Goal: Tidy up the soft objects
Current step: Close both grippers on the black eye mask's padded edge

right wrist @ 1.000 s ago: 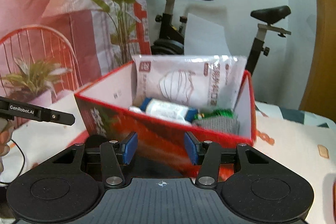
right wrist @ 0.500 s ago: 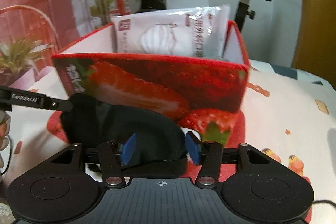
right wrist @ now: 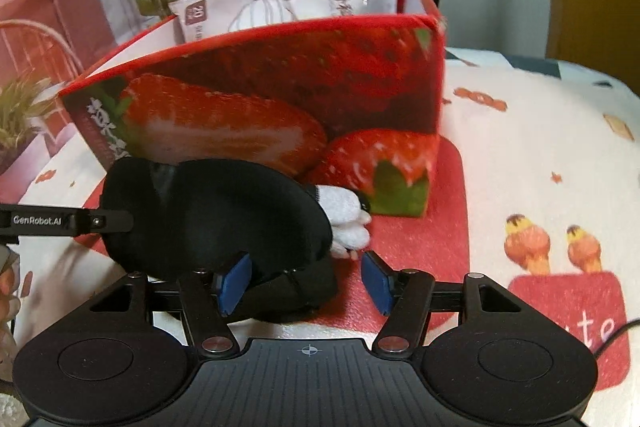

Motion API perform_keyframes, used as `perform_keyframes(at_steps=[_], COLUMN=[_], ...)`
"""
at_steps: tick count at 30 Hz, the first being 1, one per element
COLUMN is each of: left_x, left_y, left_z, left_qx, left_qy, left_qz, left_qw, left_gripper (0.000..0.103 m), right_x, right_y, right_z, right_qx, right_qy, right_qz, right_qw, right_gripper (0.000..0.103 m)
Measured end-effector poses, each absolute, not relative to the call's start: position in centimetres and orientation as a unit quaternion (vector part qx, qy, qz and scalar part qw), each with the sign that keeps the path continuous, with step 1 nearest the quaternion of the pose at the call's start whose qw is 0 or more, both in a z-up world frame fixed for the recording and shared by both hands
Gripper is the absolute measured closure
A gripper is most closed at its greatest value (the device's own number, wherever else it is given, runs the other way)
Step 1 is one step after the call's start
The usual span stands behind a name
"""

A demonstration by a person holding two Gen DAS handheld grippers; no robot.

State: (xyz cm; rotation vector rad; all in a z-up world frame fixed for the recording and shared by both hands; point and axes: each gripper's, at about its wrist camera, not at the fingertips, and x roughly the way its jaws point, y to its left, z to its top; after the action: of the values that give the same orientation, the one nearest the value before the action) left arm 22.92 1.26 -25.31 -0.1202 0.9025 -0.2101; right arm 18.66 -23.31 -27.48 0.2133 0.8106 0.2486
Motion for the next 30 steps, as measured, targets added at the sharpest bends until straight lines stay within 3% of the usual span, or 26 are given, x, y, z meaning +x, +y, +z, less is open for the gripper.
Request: perform_keyframes(at_steps=[7, 15, 19, 30], left_x=[22.7, 22.4, 22.1, 21.5], left_y=[0.9, 1.1, 1.5, 2.1], left_z=[-25.5, -25.3, -25.3, -25.4], left_qx=[-0.041, -0.041, -0.045, -0.066], left_qy=[0.432, 0.434, 0.438, 0.442], left_qz=[-0.1, -0.097, -0.1, -0.101], left_qw=[0.896, 0.895, 0.892, 0.889], left_gripper=[0.052, 0.07, 0.074, 0.075], right_x=[18.7, 18.5, 18.6, 17.7], right_y=[-23.5, -24.0, -23.7, -23.1], right_z=[-27.5, -26.8, -26.5, -24.2], right_qx=[0.101, 0.112, 0.112, 0.094], right_qy=[0.388, 0.376, 0.384, 0.373], right_qz=[0.107, 0.117, 0.12, 0.155], right_qw=[0.91, 0.912, 0.909, 0.91], right_gripper=[0.048, 0.075, 0.075, 0.073])
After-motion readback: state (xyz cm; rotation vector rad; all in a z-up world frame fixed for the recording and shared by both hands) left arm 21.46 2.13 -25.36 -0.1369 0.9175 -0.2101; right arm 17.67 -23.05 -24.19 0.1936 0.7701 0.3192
